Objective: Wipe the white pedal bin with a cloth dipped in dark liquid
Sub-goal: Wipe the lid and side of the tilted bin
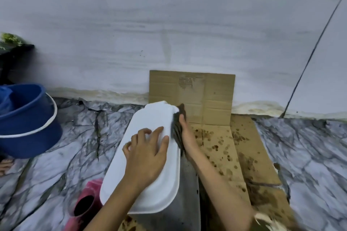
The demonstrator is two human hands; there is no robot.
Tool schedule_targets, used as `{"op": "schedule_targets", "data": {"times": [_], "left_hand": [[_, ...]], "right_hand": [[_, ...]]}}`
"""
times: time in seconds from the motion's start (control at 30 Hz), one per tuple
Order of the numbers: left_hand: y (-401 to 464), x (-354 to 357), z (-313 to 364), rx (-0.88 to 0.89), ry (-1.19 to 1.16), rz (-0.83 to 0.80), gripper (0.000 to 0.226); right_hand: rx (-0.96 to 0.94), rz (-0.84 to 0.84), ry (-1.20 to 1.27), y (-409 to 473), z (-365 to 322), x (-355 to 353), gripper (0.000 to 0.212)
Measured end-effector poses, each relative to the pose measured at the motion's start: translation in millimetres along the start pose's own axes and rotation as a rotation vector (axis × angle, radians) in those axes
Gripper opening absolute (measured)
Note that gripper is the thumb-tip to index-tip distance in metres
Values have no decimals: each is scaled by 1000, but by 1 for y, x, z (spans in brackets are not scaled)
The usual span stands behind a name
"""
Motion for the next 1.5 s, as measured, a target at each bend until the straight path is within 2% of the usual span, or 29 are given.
{"op": "schedule_targets", "data": {"times": [0.1, 0.13, 0.2, 0.3, 0.5, 0.57, 0.7, 0.83, 0.93, 1.03, 1.2, 1.3, 1.43, 1.5], "left_hand": [[2, 6, -8, -9, -11, -64, 53], [2, 9, -9, -1, -10, -100, 53], [2, 11, -10, 23, -5, -153, 51], [2, 13, -10, 30, 3, -189, 49], [2, 15, -4, 29, -41, -218, 62], [2, 14, -6, 22, -44, -212, 70], [3, 13, -11, 2, -82, -205, 65], [0, 11, -6, 8, -100, -203, 86], [-2, 12, 0, 19, -124, -207, 90], [0, 8, -5, -4, -199, -179, 92], [5, 2, -27, -43, -264, -156, 80], [5, 0, -33, -37, -259, -176, 77], [5, 3, -24, -13, -197, -197, 77], [5, 3, -23, -7, -208, -198, 77]], "right_hand": [[-36, -90, -3, -92, 23, 4, 62], [-77, -124, -103, -118, 27, 7, 63], [-101, -121, -250, -142, 30, 10, 54], [-34, -96, -148, -105, 17, 9, 48], [-18, 42, -271, 9, -17, 4, 51], [-89, 34, -311, 4, -18, 10, 49], [-342, -13, -571, -47, -9, 23, 43], [-252, 24, -711, -1, -22, 14, 44], [-117, 8, -629, 44, -34, 13, 37], [-117, 0, -511, 43, -32, 21, 37], [-210, -116, -275, -71, 4, 42, 42], [-262, -167, -271, -117, 9, 53, 40], [-197, -36, -313, -38, -5, 43, 48], [-72, 35, -216, 17, 11, 24, 52]]}}
Point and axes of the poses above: each hand's wrist, its own y-axis towards the middle knuckle, its own x-axis out of the palm, z = x × y, the point moved 8 cm from there along y, towards the middle knuckle, and after that the axes turned 3 degrees about -x, right-handed, at the moved point
